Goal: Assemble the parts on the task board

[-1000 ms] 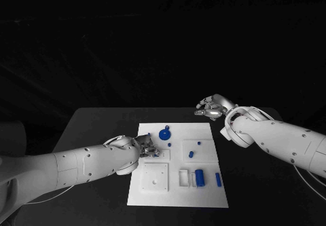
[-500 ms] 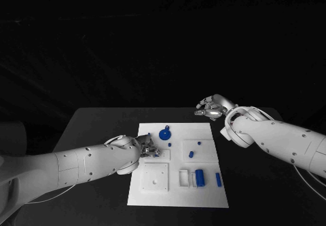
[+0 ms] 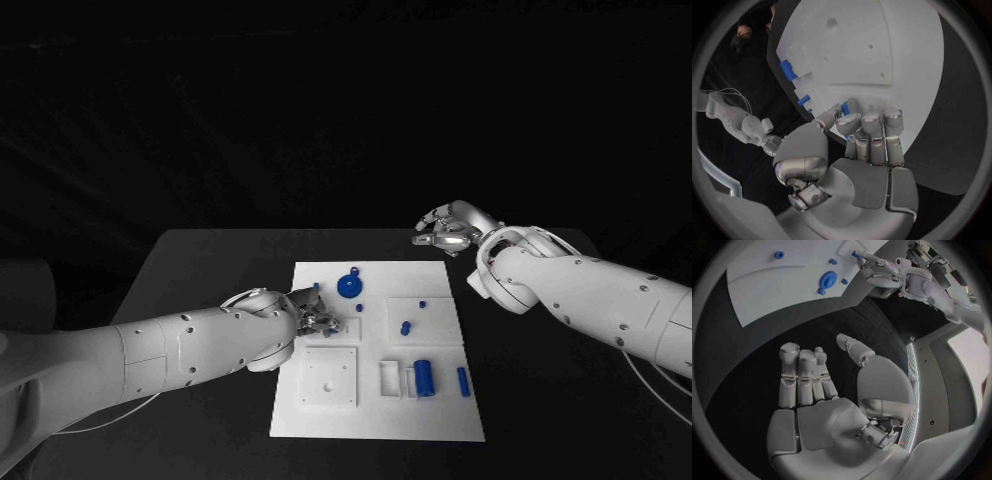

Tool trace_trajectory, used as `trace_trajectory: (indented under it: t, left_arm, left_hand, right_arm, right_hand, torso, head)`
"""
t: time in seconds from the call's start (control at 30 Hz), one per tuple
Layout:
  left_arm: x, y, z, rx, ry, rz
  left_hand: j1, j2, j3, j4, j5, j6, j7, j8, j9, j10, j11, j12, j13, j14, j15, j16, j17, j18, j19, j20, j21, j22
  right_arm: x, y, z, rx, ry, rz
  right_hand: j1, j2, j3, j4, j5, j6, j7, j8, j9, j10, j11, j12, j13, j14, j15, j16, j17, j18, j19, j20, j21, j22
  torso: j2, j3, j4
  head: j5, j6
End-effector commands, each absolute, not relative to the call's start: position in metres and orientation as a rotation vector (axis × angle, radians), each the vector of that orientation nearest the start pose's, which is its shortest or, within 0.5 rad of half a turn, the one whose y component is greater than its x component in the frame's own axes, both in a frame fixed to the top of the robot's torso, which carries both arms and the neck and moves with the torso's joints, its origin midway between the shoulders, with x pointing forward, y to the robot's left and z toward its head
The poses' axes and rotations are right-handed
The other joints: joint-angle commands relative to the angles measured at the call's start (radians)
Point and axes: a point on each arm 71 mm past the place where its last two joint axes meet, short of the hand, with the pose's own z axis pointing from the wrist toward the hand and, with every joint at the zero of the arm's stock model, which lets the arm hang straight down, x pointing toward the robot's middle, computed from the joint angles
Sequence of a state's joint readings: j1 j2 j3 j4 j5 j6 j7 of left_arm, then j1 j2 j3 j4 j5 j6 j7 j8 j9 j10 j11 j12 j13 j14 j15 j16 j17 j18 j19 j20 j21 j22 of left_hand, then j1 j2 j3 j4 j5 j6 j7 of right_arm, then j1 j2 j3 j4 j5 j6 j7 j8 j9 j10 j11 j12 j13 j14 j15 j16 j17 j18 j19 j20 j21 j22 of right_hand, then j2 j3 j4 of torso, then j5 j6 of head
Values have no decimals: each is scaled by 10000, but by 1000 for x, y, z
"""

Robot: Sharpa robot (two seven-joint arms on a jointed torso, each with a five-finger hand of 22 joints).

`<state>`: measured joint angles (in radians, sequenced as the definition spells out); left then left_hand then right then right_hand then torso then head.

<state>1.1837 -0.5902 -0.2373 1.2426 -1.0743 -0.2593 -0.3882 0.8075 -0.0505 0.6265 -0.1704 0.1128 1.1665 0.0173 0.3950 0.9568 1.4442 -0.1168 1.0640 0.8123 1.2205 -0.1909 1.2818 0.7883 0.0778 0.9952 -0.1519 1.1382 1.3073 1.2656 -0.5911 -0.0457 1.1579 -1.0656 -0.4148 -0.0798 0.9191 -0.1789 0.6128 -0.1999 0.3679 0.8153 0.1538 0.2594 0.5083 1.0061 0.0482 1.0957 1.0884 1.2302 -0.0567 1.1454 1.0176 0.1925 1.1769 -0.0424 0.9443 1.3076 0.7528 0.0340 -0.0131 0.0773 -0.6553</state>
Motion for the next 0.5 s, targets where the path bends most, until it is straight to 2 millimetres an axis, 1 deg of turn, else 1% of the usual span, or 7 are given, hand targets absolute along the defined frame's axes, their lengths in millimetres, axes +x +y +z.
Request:
trace_trajectory:
  t: [0.03, 0.2, 0.3, 0.4, 0.43, 0.5]
  left_arm:
    - [498, 175, -295, -2667, 21184, -4103]
    - [498, 176, -295, -2695, 21167, -4101]
    - [499, 176, -295, -2722, 21158, -4085]
    - [499, 177, -295, -2763, 21158, -4076]
    - [500, 177, -295, -2790, 21126, -4062]
    - [500, 178, -295, -2828, 21104, -4051]
  left_hand:
    - [9, -94, -6, 98, -63, 767, -555, -4, -11, -389, -311, 54, -16, -36, -22, 61, -10, 114, -69, -1086, 34, 114]
    - [-21, -169, -4, 299, -300, 754, -559, 21, -36, -401, -314, 91, -67, -38, -30, 67, -16, 126, -73, -1089, 33, 114]
    - [-41, -231, -26, 428, -557, 743, -560, 42, -52, -412, -315, 118, -105, -44, -36, 71, -20, 134, -82, -1090, 34, 116]
    - [-95, -322, -79, 509, -614, 735, -557, 53, -58, -421, -313, 130, -123, -51, -36, 74, -21, 134, -88, -1088, 35, 117]
    - [-159, -426, -123, 577, -625, 731, -555, 60, -60, -426, -311, 136, -133, -55, -36, 76, -22, 133, -91, -1085, 34, 117]
    - [-184, -494, -134, 634, -627, 726, -557, 65, -62, -430, -312, 141, -142, -58, -38, 77, -22, 138, -93, -1087, 33, 115]
  right_arm:
    - [562, -186, -171, 2651, 16101, 7100]
    - [562, -186, -171, 2647, 16104, 7108]
    - [562, -186, -171, 2651, 16103, 7101]
    - [562, -186, -171, 2651, 16102, 7102]
    - [562, -186, -171, 2651, 16102, 7101]
    - [562, -186, -171, 2650, 16100, 7104]
  right_hand:
    - [5, 85, -56, -12, 62, 11, 61, 46, 17, -61, -19, 56, -17, 2, -72, 52, -8, 693, 17, -57, -54, 124]
    - [4, 85, -57, -11, 63, 11, 61, 46, 18, -61, -19, 59, -20, 2, -72, 53, -8, 693, 17, -57, -55, 125]
    - [3, 86, -57, -11, 63, 11, 61, 46, 19, -62, -19, 61, -23, 2, -72, 53, -8, 693, 18, -57, -56, 125]
    - [2, 85, -57, -11, 64, 11, 61, 46, 20, -62, -19, 63, -25, 3, -72, 53, -8, 693, 19, -57, -56, 126]
    - [2, 86, -57, -11, 64, 11, 61, 46, 20, -62, -19, 64, -26, 3, -72, 53, -8, 693, 19, -57, -56, 126]
    - [1, 86, -58, -10, 65, 11, 61, 45, 20, -62, -19, 65, -27, 3, -72, 54, -8, 693, 19, -57, -56, 126]
  torso:
    - [-1, -5, -2]
    - [-1, -3, 2]
    - [3, -4, 3]
    - [-3, -5, 3]
    - [-2, -5, 3]
    - [-2, -3, 2]
  head:
    - [-8, 3]
    - [-11, 0]
    - [-15, 4]
    - [-19, 4]
    - [-22, 3]
    - [-23, -1]
